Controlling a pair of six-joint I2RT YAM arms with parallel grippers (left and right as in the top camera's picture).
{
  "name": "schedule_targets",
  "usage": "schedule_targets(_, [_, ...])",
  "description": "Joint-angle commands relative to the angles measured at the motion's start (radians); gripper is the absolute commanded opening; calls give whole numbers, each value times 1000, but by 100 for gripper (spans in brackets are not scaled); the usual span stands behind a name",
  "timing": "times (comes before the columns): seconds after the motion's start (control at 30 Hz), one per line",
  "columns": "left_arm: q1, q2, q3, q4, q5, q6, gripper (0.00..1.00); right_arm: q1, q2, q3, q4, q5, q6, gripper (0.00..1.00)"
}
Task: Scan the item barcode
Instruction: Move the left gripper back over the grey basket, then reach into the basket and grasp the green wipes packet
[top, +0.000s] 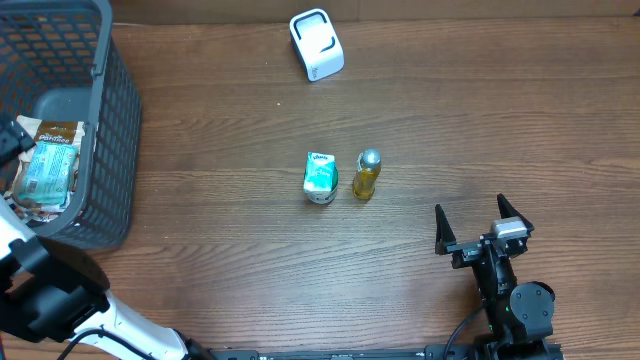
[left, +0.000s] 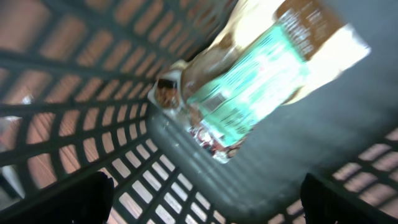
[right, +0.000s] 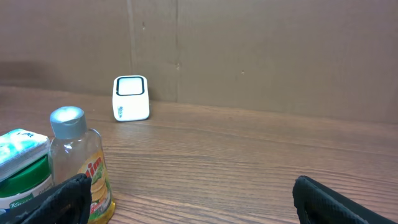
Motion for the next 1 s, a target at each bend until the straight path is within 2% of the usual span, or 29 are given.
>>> schedule_targets(0.0, [34,5,-119,74,52,-7,91,-3,-7,-11,2,10,-5,100])
schedule_targets(0.17, [39,5,-220,174,100,-22,88,-3,-7,-11,2,10,-4,100])
schedule_targets(0.27, [40,5,-300,253,99,-84,93,-3,-7,-11,2,10,-4,100])
schedule_targets(0.3, [42,5,-316,270,99,-94,100,-3,-7,-11,2,10,-4,100])
schedule_targets(0.53, [44,5,-406,398,139,-115,100,-3,-7,-11,2,10,-4,100])
schedule_targets(0.7, [44,5,-449,449,136,-152,76,-3,-7,-11,2,10,-4,100])
schedule_targets(0.87, [44,5,-459,467,136,-158,68,-3,-7,-11,2,10,-4,100])
schedule_targets(0.97, [44,5,-459,470,136,-158,68,-3,-7,-11,2,10,-5,100])
